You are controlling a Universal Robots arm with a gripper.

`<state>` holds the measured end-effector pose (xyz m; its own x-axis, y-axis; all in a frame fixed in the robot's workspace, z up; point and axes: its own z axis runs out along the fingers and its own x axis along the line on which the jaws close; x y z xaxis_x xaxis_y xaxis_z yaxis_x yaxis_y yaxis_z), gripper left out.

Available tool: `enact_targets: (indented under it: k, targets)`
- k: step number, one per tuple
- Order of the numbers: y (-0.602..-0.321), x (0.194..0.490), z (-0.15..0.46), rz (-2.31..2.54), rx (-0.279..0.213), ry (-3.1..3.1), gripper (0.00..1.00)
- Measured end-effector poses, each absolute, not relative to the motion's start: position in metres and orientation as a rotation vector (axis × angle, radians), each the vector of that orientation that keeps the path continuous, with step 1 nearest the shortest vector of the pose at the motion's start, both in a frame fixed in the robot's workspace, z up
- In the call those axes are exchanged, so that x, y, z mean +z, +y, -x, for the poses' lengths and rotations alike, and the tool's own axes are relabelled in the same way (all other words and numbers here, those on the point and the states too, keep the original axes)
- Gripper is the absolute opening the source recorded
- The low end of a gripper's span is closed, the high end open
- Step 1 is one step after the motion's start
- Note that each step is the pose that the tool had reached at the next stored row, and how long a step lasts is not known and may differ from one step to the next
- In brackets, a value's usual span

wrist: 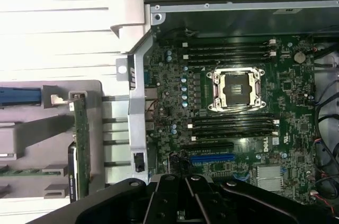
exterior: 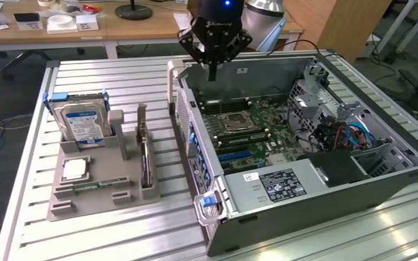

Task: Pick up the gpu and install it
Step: 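Reach for the gpu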

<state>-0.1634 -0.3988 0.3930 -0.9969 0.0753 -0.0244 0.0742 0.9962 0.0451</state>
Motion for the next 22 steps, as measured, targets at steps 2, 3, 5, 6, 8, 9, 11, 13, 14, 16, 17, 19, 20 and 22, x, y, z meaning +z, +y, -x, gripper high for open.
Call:
enact_targets:
  k: [2,3,5,6,8,9,11,13,14,16,17,19,20,22]
  targets:
    - [-0.399,0.393,0.168,-0.117,0.069,3.113,0.11]
    - [-0.399,0.393,0.170,-0.116,0.069,3.113,0.11]
    - [-0.399,0.393,0.175,-0.116,0.069,3.113,0.11]
    - [-0.399,0.393,0.177,-0.117,0.069,3.113,0.11]
    - [-0.399,0.392,0.182,-0.117,0.069,3.113,0.11]
    - [-0.399,0.392,0.184,-0.117,0.069,3.113,0.11]
    - [-0.399,0.392,0.188,-0.116,0.069,3.113,0.11]
    - [-0.399,0.392,0.191,-0.116,0.069,3.113,0.11]
    - [-0.399,0.392,0.193,-0.117,0.069,3.113,0.11]
    - [-0.399,0.392,0.199,-0.117,0.069,3.113,0.11]
    - [-0.399,0.392,0.201,-0.117,0.069,3.113,0.11]
    - [-0.399,0.392,0.207,-0.116,0.069,3.113,0.11]
    - [-0.399,0.392,0.210,-0.116,0.069,3.112,0.11]
    - [-0.399,0.392,0.216,-0.117,0.069,3.112,0.11]
